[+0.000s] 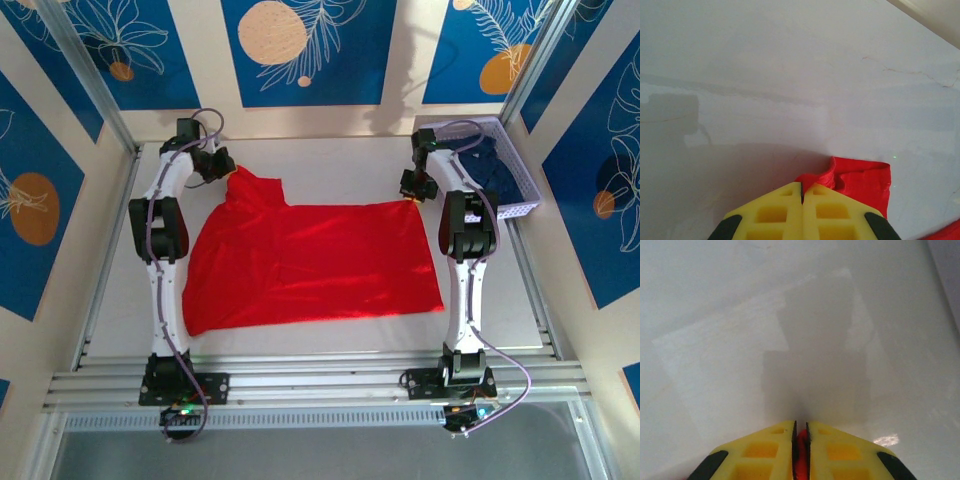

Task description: Fold the inside-out t-shirt

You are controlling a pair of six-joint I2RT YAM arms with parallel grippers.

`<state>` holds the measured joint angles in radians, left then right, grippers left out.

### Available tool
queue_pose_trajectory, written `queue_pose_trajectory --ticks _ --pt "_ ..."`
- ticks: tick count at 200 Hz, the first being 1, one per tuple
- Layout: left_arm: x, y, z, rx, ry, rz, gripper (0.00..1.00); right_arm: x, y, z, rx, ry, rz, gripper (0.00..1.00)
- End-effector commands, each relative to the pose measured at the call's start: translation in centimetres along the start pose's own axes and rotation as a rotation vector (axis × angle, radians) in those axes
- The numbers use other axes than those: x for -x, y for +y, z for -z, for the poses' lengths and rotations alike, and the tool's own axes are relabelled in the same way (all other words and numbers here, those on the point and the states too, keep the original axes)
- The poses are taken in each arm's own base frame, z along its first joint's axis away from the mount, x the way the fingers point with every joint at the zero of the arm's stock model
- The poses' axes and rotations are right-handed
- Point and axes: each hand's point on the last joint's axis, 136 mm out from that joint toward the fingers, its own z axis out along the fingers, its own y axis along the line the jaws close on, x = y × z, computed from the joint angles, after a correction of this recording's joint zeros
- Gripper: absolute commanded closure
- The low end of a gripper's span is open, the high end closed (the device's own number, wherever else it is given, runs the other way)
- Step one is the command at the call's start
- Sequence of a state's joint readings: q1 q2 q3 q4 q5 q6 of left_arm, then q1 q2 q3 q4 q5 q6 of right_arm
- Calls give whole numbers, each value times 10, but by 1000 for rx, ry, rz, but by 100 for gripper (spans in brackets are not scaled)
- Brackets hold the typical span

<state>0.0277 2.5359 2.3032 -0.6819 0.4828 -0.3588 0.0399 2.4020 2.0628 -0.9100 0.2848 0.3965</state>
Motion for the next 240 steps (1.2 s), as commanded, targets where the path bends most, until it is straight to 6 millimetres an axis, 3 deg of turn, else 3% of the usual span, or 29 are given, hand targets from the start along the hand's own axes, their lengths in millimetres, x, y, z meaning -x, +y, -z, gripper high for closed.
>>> queue_pose_trajectory --ticks 1,36,78,122,146,182,240 --pt "11 -35 39 -33 -41 -62 100 12 2 16 -26 -71 91 88" --pt "11 -52 72 -33 -94 -88 100 18 6 45 -1 -186 172 90" --pt "-10 -70 111 -66 -145 -99 100 -1 2 69 38 -218 203 90" --pt "-56 -75 157 -51 -201 -92 100 -37 -23 81 44 -196 150 90" --pt "-85 -63 179 6 -242 -63 100 -54 -33 85 71 -177 102 90" --pt "-124 -57 202 33 -260 -38 100 -74 -44 86 120 -145 35 90" --pt "-177 -38 220 94 -240 21 100 -108 -50 80 133 -85 1 89"
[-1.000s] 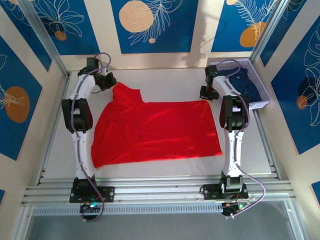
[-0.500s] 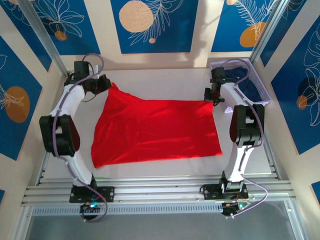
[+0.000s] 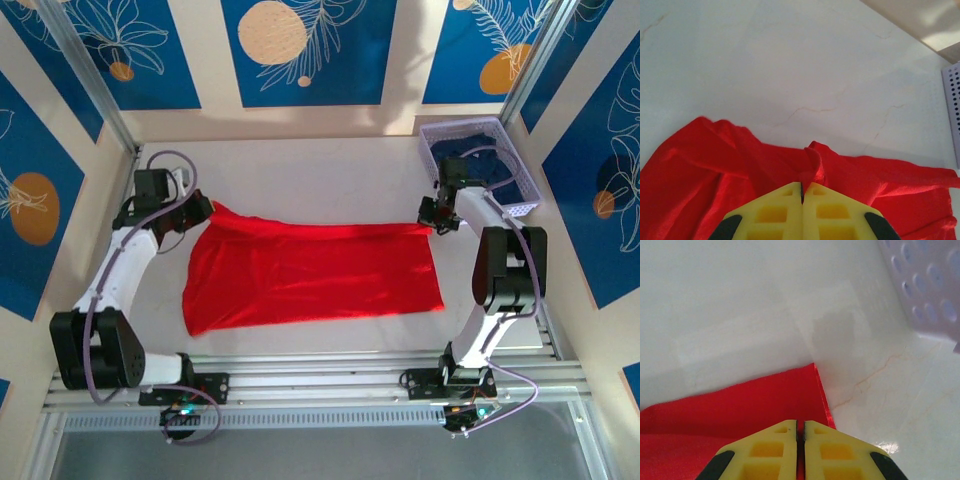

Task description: Fold the inside-out t-shirt

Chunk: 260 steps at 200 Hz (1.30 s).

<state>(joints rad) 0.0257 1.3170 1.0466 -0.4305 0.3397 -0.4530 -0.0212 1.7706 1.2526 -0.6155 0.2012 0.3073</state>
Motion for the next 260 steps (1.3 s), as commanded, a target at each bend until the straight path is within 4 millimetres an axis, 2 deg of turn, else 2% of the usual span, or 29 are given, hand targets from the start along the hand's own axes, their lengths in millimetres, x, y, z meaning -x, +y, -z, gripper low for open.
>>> queue_pose_trajectory --ticks 1,27,64,95,114,136,148,157,168,179,194,210,223,241,260 --pt "-15 7 14 39 -7 16 100 -10 2 8 32 3 -33 89" --pt "-34 14 26 65 6 24 100 -22 -1 4 22 26 -39 89" --pt "-74 26 28 71 81 55 100 -35 -3 3 4 45 -38 89" --pt "-96 36 32 90 102 73 100 -49 -7 3 -22 65 -40 88" --pt "-116 47 29 107 128 119 100 -68 -13 2 -44 97 -74 79" --pt "-152 63 24 125 181 189 100 -95 -17 7 -37 87 -154 66" --pt "-167 70 21 127 181 225 94 -102 -12 15 10 21 -194 58" --pt "-170 72 19 118 164 243 87 -99 -5 22 54 -36 -206 53" --pt "-172 77 18 134 148 258 86 -90 4 28 88 -101 -196 50" --pt "-172 82 18 163 145 259 85 -82 14 32 101 -125 -172 49" --pt "-171 87 20 196 138 250 73 -75 33 33 102 -122 -99 49" --pt "-167 92 23 230 114 246 66 -77 56 29 118 -94 -28 49" --pt "-159 84 23 190 87 227 62 -80 72 26 134 -83 17 49" --pt "-149 57 20 89 95 154 58 -83 91 21 157 -72 61 49" --pt "-145 42 15 118 106 11 54 -85 106 15 177 -50 86 49"
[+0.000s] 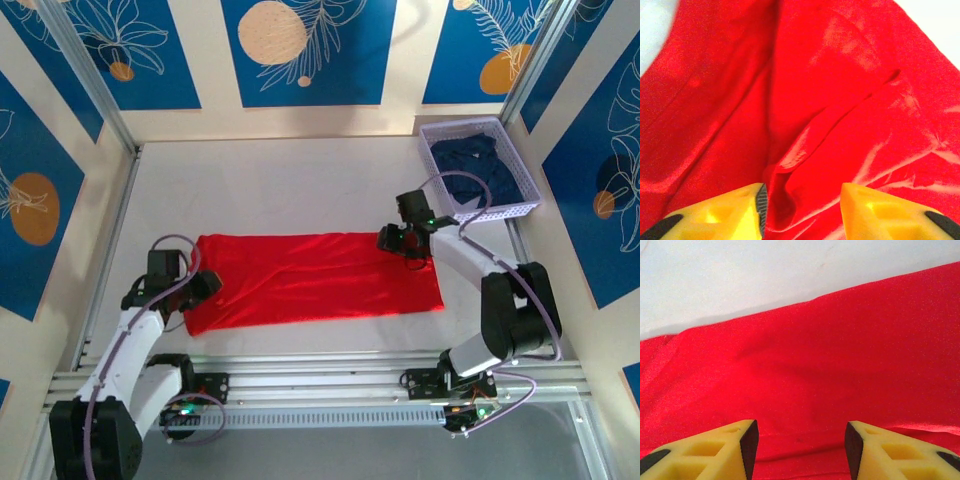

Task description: Fold the inside-out t-shirt

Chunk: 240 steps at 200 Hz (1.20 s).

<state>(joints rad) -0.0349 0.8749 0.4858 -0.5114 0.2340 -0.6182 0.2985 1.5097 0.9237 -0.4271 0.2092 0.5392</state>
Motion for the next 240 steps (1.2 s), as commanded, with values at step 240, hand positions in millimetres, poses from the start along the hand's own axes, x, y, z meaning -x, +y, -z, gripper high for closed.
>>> queue_pose_trajectory --ticks 240 --pt "-62 -113 -69 -234 343 -543 46 -7 31 -25 36 79 72 49"
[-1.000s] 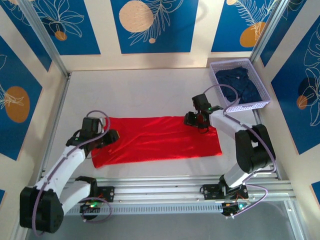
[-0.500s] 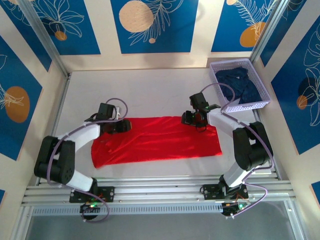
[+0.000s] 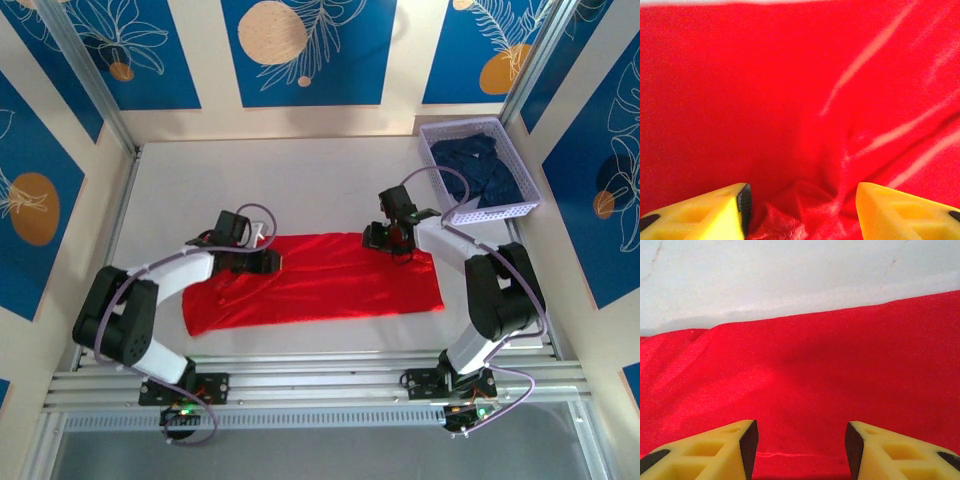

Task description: Fold the inside-out t-shirt

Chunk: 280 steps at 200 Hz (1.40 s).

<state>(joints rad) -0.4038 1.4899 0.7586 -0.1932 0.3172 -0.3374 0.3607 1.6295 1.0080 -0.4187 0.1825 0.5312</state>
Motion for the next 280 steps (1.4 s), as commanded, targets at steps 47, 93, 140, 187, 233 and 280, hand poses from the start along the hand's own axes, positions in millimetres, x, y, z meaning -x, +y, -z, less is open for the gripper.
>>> queue_pose_trajectory --ticks 47,93,140,187,233,280 --pt "-64 -55 40 -218 166 80 51 -8 3 -9 6 37 6 49" --pt "-29 8 56 201 -11 42 48 -8 9 -11 16 44 18 48" --pt "-17 11 22 212 47 41 51 -13 8 -10 3 53 33 48" --pt "-19 17 7 231 80 37 68 -15 6 -12 -2 56 34 49" --pt "-20 11 11 212 85 35 90 -14 7 -13 -1 60 36 48" --pt "-49 -14 34 155 143 39 96 -11 5 -6 -18 48 57 48"
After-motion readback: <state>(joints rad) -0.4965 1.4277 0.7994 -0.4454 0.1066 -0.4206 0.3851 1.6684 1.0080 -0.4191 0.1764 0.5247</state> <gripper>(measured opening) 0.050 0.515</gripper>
